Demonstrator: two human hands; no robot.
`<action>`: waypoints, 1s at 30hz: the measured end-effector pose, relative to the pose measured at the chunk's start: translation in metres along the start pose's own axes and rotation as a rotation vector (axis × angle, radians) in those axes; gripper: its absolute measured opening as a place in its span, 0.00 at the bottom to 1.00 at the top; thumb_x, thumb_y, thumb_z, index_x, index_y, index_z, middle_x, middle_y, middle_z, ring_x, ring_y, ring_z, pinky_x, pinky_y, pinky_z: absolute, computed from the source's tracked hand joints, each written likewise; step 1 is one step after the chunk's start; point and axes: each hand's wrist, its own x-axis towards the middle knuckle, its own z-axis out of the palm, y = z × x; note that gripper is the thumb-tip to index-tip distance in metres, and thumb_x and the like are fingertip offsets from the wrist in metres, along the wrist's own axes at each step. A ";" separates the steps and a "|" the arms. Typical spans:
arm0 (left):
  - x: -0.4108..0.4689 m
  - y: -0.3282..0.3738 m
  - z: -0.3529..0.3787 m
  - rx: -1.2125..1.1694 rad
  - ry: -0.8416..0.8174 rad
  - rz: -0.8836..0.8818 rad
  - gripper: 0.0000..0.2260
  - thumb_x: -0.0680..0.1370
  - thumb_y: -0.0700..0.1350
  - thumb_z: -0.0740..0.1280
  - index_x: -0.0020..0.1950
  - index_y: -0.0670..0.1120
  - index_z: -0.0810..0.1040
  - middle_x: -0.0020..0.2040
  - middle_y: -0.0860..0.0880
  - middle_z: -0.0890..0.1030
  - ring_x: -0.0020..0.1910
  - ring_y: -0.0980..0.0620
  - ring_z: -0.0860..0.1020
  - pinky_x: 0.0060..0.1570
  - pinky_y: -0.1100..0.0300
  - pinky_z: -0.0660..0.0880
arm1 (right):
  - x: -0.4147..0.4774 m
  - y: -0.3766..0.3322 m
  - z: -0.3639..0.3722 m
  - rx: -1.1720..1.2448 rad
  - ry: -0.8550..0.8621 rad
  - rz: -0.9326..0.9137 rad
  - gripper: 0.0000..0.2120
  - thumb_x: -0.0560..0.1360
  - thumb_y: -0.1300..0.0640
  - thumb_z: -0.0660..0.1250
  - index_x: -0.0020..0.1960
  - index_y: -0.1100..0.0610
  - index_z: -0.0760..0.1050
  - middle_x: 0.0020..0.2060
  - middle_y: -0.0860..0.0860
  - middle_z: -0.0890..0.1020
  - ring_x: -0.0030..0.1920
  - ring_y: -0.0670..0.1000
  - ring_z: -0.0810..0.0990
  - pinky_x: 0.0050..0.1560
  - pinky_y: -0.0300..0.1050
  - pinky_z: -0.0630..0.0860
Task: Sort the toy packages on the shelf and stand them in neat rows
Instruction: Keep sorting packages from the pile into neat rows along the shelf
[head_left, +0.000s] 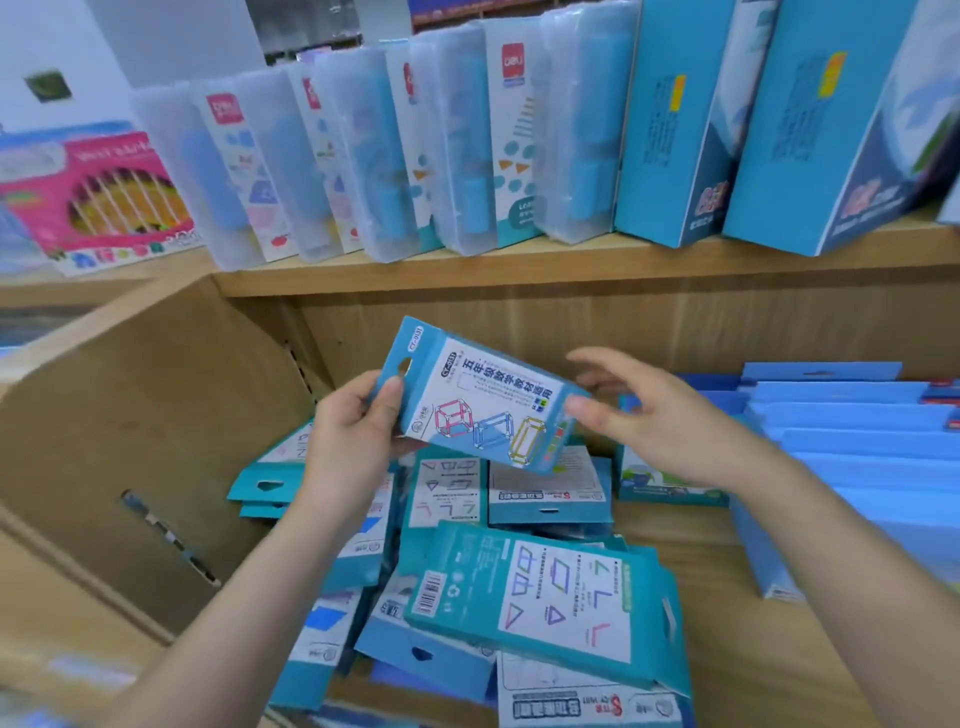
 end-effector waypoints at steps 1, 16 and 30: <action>-0.002 0.000 -0.004 -0.033 0.003 -0.022 0.10 0.82 0.43 0.57 0.50 0.44 0.78 0.43 0.47 0.85 0.44 0.48 0.84 0.40 0.56 0.81 | 0.000 -0.003 0.007 0.099 -0.022 -0.015 0.29 0.67 0.36 0.64 0.65 0.44 0.69 0.60 0.44 0.77 0.57 0.44 0.77 0.61 0.47 0.73; -0.029 0.009 -0.030 -0.112 -0.018 -0.025 0.09 0.81 0.43 0.60 0.51 0.43 0.79 0.43 0.44 0.85 0.41 0.47 0.83 0.37 0.55 0.80 | -0.010 -0.030 0.041 -0.169 0.051 -0.149 0.26 0.69 0.46 0.73 0.64 0.42 0.68 0.59 0.40 0.74 0.58 0.42 0.73 0.59 0.43 0.70; -0.073 0.042 0.035 -0.049 -0.578 0.087 0.16 0.67 0.46 0.72 0.53 0.49 0.77 0.48 0.53 0.85 0.47 0.56 0.82 0.43 0.63 0.78 | -0.098 -0.034 0.031 0.503 0.289 -0.013 0.22 0.71 0.51 0.69 0.64 0.46 0.71 0.53 0.41 0.82 0.53 0.40 0.80 0.48 0.34 0.76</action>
